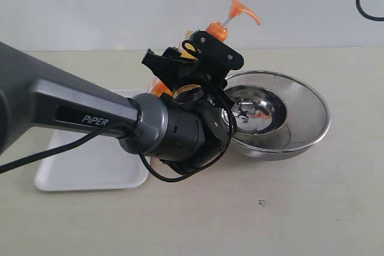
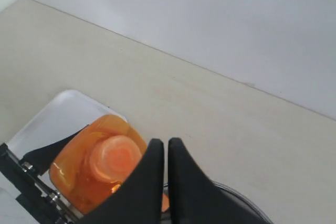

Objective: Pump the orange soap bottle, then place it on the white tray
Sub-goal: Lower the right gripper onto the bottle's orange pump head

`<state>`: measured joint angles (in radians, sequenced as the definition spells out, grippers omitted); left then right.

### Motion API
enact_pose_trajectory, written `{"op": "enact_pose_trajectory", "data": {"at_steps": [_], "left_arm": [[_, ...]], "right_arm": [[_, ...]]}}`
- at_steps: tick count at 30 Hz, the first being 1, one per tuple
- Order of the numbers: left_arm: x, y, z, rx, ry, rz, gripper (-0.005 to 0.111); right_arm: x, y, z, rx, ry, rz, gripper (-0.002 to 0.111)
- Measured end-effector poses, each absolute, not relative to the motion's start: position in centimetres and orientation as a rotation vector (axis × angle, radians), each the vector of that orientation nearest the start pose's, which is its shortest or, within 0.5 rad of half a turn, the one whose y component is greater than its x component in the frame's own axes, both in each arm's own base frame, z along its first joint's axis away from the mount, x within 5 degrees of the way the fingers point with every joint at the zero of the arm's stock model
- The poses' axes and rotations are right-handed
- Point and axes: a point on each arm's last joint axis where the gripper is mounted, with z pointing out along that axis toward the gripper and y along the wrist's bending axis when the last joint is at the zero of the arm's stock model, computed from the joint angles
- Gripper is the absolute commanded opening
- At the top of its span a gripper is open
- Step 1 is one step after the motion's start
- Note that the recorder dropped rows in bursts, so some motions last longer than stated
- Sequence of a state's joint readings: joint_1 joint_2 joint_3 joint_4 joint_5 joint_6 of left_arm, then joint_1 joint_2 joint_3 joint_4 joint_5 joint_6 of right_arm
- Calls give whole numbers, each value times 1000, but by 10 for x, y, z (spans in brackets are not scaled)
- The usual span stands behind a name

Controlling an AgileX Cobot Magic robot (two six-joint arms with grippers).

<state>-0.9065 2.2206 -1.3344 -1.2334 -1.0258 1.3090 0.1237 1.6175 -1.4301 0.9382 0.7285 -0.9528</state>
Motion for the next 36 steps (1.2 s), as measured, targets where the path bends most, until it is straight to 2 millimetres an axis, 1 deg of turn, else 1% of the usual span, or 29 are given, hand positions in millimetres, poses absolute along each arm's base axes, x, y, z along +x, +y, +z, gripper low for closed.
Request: {"op": "enact_pose_trajectory", "data": {"at_steps": [3,7,14,19,29,36], "left_arm": [[331,-304,144,456,1710,460,5],[331,-304,144,450,1713,462,5],[331,-303,144,449,1714,462,5],[331,-304,143,455,1718,457,5],[331,-305,143,459,1718,445,5],[331,-305,143,455,1718,440,5]], "right_arm": [[362,104,357,-643,2008,605,0],[367,111,355,-674,2017,635,0],[375,115,339,-699,2075,689,0],[377,116,333,-704,2096,705,0],[376,117,333,-714,2098,714,0],[374,124,333,-733,2094,724,0]]}}
